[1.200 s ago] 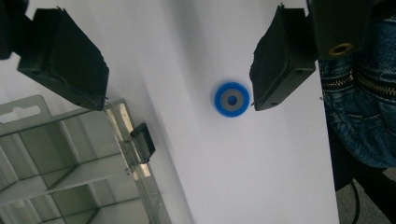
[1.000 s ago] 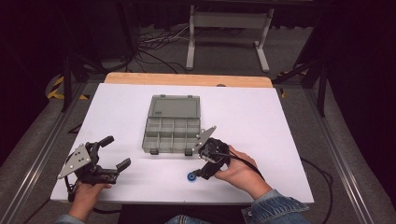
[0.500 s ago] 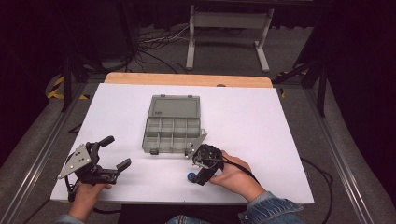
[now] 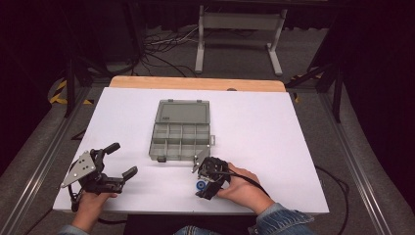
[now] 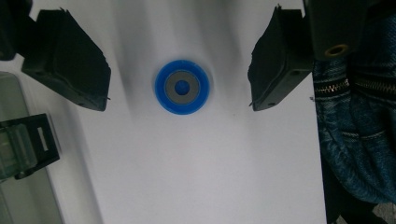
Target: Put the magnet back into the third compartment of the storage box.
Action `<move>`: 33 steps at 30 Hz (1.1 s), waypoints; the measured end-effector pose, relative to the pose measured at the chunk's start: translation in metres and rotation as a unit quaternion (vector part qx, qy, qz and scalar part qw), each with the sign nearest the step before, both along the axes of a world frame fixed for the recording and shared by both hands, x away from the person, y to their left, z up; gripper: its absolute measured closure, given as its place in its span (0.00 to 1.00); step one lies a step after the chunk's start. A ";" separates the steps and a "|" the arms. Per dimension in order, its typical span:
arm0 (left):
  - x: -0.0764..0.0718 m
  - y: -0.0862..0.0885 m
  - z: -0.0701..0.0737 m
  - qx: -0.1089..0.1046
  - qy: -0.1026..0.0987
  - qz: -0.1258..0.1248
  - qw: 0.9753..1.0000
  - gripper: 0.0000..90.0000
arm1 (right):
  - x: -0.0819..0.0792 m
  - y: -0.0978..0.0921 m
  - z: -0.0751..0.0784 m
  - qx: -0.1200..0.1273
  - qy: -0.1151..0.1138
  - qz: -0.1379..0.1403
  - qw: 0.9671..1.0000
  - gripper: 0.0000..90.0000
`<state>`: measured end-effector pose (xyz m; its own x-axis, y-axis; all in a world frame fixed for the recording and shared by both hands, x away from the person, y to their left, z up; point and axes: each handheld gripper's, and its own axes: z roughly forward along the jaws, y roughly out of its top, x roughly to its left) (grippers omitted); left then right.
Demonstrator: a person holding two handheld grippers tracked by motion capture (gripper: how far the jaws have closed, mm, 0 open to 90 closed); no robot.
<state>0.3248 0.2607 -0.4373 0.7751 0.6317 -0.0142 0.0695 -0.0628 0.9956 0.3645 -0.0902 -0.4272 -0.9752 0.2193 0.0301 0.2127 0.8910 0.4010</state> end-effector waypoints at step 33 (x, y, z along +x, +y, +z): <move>0.000 0.000 0.000 0.003 -0.001 0.002 1.000 0.01 | 0.001 0.002 -0.003 -0.008 -0.007 0.006 1.000 0.70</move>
<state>0.3244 0.2603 -0.4371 0.7727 0.6348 -0.0094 0.0678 -0.0678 0.9954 0.3653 -0.0885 -0.4307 -0.9782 0.2071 0.0136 0.1959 0.9000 0.3895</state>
